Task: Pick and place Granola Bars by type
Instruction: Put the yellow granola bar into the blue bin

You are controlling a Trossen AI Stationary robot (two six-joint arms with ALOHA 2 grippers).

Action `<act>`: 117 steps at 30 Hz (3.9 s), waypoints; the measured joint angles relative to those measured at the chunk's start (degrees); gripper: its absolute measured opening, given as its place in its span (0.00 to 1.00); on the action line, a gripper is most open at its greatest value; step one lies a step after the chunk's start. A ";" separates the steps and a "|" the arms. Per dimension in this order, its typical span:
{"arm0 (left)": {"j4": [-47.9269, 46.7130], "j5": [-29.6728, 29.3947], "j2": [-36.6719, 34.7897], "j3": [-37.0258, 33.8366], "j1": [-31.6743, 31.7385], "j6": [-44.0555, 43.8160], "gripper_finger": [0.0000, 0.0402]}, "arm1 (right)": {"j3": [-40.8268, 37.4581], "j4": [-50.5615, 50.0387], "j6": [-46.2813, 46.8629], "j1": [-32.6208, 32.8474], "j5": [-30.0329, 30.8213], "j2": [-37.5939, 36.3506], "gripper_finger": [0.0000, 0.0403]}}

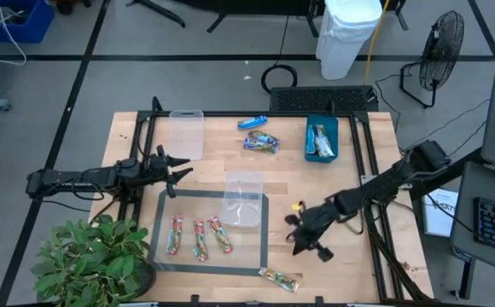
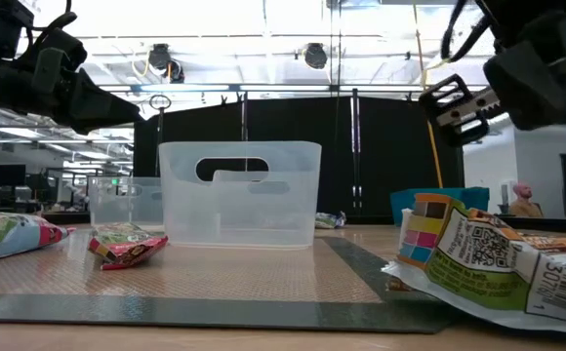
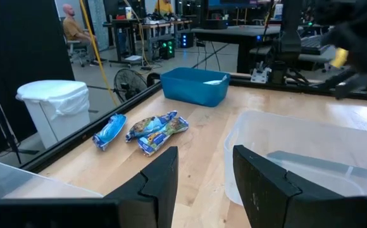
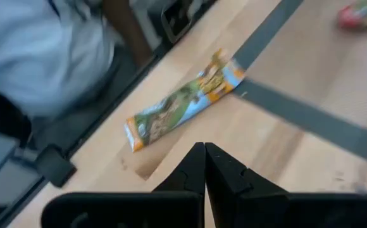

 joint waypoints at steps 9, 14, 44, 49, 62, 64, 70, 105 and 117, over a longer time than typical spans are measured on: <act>0.02 0.00 -0.02 0.02 0.00 0.00 0.39 | 16.23 -14.62 -1.56 4.74 -0.14 12.88 0.00; 0.03 0.00 0.00 0.02 -0.01 -0.01 0.39 | 21.56 -15.01 -1.74 7.03 -1.87 17.55 0.00; -0.03 0.00 -0.02 0.00 0.00 0.00 0.39 | 26.09 -33.67 1.86 2.26 9.18 22.32 0.00; -0.05 0.00 -0.02 0.00 -0.01 0.00 0.39 | 25.97 -43.56 5.97 2.22 19.33 19.14 0.00; 0.00 0.00 -0.02 0.00 0.00 0.00 0.39 | 25.25 -57.99 14.99 0.48 33.46 16.80 0.00; 0.02 0.00 0.00 0.00 0.00 0.00 0.39 | 24.98 -56.82 13.90 0.27 33.42 16.80 0.00; 0.00 0.00 -0.02 0.00 0.00 0.00 0.39 | 24.98 -54.31 10.65 0.23 33.42 16.66 0.00; 0.04 0.00 -0.02 0.00 -0.02 0.00 0.39 | 16.41 -24.81 -3.62 5.38 40.52 13.63 0.42; 0.02 0.00 0.00 0.00 0.00 0.00 0.39 | 13.53 -21.36 -1.49 3.57 37.20 13.63 0.41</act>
